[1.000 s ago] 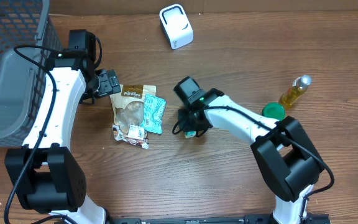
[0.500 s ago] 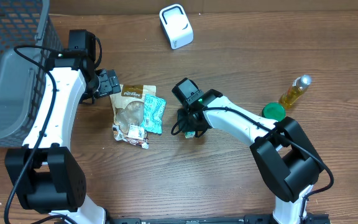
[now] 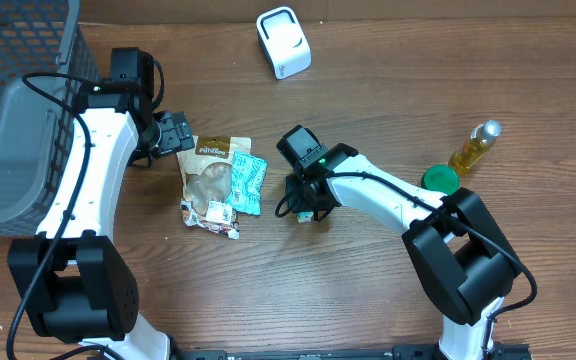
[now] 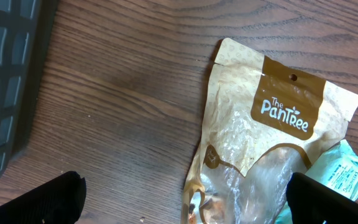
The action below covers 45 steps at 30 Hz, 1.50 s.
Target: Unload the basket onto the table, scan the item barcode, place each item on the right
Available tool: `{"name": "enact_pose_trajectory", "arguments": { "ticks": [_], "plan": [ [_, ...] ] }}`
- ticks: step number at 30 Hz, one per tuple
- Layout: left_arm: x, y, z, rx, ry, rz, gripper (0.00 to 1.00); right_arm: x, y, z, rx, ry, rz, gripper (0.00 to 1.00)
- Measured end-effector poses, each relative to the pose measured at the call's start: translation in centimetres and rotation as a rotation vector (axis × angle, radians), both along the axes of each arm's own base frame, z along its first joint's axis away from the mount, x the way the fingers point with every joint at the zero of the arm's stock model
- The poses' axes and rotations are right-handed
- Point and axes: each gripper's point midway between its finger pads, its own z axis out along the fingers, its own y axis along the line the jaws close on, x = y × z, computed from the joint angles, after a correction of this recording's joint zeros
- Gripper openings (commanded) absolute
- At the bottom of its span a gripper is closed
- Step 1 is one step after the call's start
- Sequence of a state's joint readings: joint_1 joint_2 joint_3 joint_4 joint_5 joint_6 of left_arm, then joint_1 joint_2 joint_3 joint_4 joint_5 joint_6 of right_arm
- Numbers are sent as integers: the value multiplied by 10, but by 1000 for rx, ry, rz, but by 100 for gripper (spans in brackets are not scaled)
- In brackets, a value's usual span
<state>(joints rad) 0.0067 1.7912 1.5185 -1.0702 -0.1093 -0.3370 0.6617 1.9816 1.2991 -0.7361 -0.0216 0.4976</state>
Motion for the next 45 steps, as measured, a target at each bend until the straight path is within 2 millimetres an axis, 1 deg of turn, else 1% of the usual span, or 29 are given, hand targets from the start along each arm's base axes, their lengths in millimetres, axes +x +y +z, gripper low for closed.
{"name": "enact_pose_trajectory", "arguments": {
  "ticks": [8, 10, 11, 14, 20, 23, 29, 31, 32, 38, 39, 40, 42, 43, 45],
  "plan": [
    [0, 0, 0, 0, 0, 0, 100, 0, 0, 0, -1, 1, 0, 25],
    [0, 0, 0, 0, 0, 0, 100, 0, 0, 0, -1, 0, 0, 24],
    [0, 0, 0, 0, 0, 0, 100, 0, 0, 0, -1, 1, 0, 21],
    [0, 0, 0, 0, 0, 0, 100, 0, 0, 0, -1, 1, -2, 18],
    [0, 0, 0, 0, -1, 0, 100, 0, -1, 0, -2, 1, -2, 18],
    [0, 0, 0, 0, 0, 0, 100, 1, -8, -1, -11, 16, -18, 18],
    [0, 0, 0, 0, 0, 0, 100, 9, -31, -2, -28, 40, -76, 18],
    [0, 0, 0, 0, 0, 0, 100, 9, -33, -2, -29, 41, -80, 19],
    [0, 0, 0, 0, 0, 0, 100, 9, -33, -2, -29, 40, -80, 21],
    [0, 0, 0, 0, 0, 0, 100, 9, -32, -2, -30, 41, -79, 26],
    [0, 0, 0, 0, 0, 0, 100, 9, -32, -2, -30, 41, -79, 29],
    [0, 0, 0, 0, 0, 0, 100, 9, -32, -2, -29, 42, -79, 35],
    [0, 0, 0, 0, 0, 0, 100, 8, -33, -2, -33, 46, -76, 52],
    [0, 0, 0, 0, 0, 0, 100, 6, -34, -3, -37, 51, -77, 55],
    [0, 0, 0, 0, 0, 0, 100, 4, -35, -3, -43, 59, -72, 57]
  ]
}}
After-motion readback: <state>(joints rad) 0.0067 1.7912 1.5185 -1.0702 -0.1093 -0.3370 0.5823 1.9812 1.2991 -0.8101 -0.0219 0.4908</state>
